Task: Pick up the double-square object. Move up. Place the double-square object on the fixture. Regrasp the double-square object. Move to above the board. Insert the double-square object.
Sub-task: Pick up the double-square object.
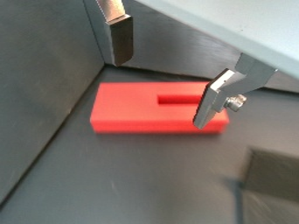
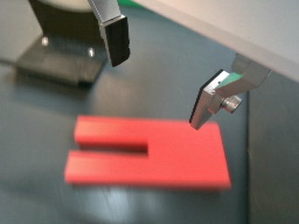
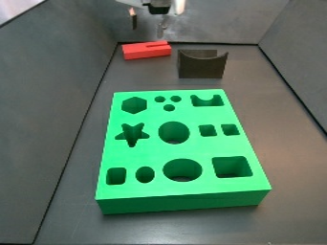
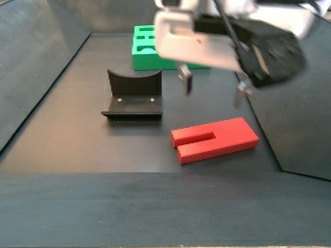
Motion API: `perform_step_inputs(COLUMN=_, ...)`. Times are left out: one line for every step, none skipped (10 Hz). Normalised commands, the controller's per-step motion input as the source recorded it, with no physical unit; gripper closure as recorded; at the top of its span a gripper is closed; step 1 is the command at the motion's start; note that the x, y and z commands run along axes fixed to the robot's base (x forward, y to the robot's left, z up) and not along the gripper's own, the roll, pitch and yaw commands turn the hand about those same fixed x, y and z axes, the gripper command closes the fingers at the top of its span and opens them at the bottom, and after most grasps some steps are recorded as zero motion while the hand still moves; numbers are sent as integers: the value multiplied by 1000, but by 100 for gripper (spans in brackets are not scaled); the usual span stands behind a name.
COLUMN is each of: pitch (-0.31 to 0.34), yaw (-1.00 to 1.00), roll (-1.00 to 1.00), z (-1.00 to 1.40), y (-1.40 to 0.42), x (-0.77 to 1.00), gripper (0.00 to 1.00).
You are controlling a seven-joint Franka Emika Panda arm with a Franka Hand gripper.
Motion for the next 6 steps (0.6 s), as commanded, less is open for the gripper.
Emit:
perform_step_inputs(pitch=0, yaw=-780, roll=0, z=-709, y=280, x=0, gripper=0)
perform_step_inputs(pitch=0, yaw=-1000, roll=0, z=-754, y=0, x=0, gripper=0)
perform_step_inputs(pitch=0, yaw=-1000, roll=0, z=-791, y=0, x=0, gripper=0)
perform_step_inputs(pitch=0, yaw=-1000, roll=0, z=-803, y=0, x=0, gripper=0)
perform_step_inputs(pitch=0, yaw=-471, roll=89, z=-277, y=226, x=-686, gripper=0)
perform_step_inputs(pitch=0, yaw=-200, roll=66, z=-183, y=237, x=-423, gripper=0)
